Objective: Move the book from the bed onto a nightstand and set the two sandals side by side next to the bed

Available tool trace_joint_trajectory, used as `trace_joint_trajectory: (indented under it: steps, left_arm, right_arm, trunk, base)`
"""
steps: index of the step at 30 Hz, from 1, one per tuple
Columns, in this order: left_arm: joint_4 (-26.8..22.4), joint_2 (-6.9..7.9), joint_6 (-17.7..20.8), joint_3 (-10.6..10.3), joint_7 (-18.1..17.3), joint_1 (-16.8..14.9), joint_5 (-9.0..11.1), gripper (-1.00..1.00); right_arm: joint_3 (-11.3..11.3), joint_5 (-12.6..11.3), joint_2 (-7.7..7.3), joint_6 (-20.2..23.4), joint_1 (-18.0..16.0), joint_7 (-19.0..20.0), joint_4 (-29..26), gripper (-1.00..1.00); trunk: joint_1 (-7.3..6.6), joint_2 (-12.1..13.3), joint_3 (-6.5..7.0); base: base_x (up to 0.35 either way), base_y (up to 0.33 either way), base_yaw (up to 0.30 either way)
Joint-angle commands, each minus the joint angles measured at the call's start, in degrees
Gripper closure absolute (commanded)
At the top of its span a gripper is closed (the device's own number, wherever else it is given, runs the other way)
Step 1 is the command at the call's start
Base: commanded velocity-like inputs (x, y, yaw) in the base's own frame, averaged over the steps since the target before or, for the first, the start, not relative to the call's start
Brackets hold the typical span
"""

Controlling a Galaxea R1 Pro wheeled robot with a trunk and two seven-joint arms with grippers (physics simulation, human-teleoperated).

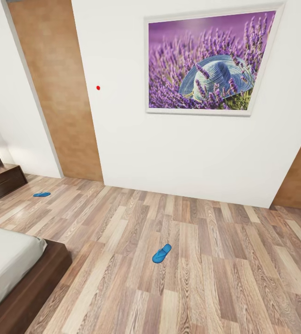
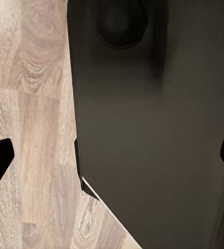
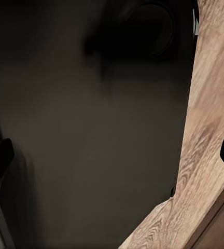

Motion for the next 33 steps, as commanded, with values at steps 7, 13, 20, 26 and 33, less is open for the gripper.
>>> trace_joint_trajectory:
  steps: [7, 13, 20, 26, 33]
  left_arm:
    - [-0.07, 0.12, -1.02, -0.21, -0.06, -0.42, -0.16, -1.00]
    - [-0.57, 0.16, -1.28, -0.26, 0.07, -0.90, -0.19, -1.00]
    - [-2.37, 0.22, -1.49, -0.30, 0.29, -1.27, -0.21, -1.00]
    - [-4.83, 0.35, -1.51, -0.29, 0.37, -1.50, -0.26, -1.00]
    - [-8.36, 0.97, -1.24, -0.25, 0.41, -2.49, -0.29, -1.00]
  right_arm:
    - [0.01, 0.05, 0.00, -0.13, 0.00, -0.02, -0.02, -1.00]
    - [0.03, 0.05, 0.00, -0.13, 0.00, -0.01, -0.02, -1.00]
    - [0.06, 0.05, 0.00, -0.13, 0.00, -0.01, -0.02, -1.00]
    - [0.09, 0.05, 0.00, -0.13, 0.00, 0.01, -0.02, -1.00]
    - [0.14, 0.05, 0.00, -0.18, 0.00, 0.01, -0.02, -1.00]
  trunk:
    - [0.00, -0.02, -0.05]
    - [0.00, -0.02, -0.05]
    - [0.00, -0.02, -0.05]
    - [0.00, -0.02, -0.05]
    - [0.00, -0.02, -0.05]
  base:
    - [0.144, 0.000, 0.000]
    - [0.175, 0.000, 0.000]
    - [0.074, 0.000, 0.000]
    - [0.029, 0.000, 0.000]
    - [0.010, 0.000, 0.000]
